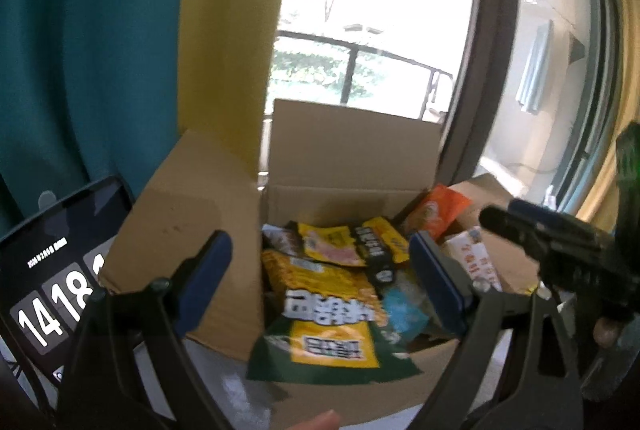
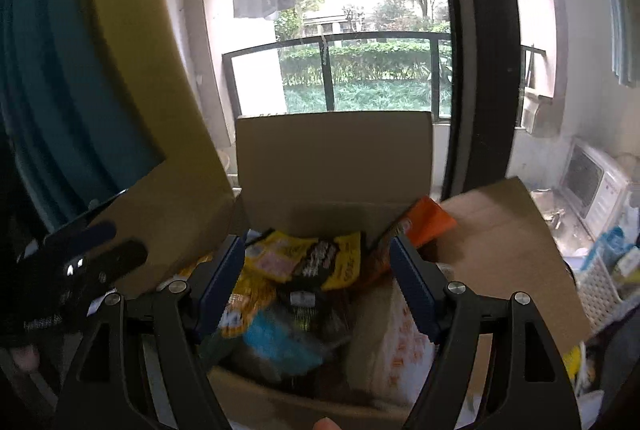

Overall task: Organize snacks
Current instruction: 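Carry both yellow bags over the box and open both tools inside, then move the left tool to the purple bag while the right tool reaches the blue-white packet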

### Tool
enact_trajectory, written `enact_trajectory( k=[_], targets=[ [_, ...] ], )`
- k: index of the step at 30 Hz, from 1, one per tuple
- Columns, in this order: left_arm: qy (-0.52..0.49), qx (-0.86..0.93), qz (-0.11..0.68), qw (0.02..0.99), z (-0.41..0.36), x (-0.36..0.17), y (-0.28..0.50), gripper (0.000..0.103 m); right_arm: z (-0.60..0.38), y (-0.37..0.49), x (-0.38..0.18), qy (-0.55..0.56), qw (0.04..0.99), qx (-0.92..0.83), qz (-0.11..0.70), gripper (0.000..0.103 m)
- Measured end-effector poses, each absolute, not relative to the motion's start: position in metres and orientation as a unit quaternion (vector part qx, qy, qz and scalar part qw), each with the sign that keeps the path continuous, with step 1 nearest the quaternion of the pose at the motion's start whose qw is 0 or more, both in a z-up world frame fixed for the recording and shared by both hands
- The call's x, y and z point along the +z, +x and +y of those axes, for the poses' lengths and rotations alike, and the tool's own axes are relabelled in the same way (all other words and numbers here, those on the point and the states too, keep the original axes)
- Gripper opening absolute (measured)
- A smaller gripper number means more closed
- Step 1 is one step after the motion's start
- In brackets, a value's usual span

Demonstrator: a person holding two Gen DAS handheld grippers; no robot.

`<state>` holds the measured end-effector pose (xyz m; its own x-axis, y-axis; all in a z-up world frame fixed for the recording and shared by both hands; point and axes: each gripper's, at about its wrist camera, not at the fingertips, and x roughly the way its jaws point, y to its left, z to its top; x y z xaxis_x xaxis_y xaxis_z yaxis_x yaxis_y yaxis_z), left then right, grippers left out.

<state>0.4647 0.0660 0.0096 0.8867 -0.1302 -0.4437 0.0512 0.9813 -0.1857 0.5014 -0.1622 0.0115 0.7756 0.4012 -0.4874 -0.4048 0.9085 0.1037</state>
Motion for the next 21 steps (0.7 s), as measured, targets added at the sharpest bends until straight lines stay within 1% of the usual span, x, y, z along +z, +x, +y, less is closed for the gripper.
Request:
enact_trajectory(
  k=[12,21],
  targets=[
    [-0.054,-0.086,0.230,0.968,0.021,0.018,0.406,0.091,-0.205,0.423,0.010,0.003,0.940,0.214,0.264,0.078],
    [-0.016,-0.114,0.243,0.963,-0.010,0.008,0.341,0.091,-0.237,0.360,-0.003,0.013,0.936,0.215,0.277,0.078]
  ],
)
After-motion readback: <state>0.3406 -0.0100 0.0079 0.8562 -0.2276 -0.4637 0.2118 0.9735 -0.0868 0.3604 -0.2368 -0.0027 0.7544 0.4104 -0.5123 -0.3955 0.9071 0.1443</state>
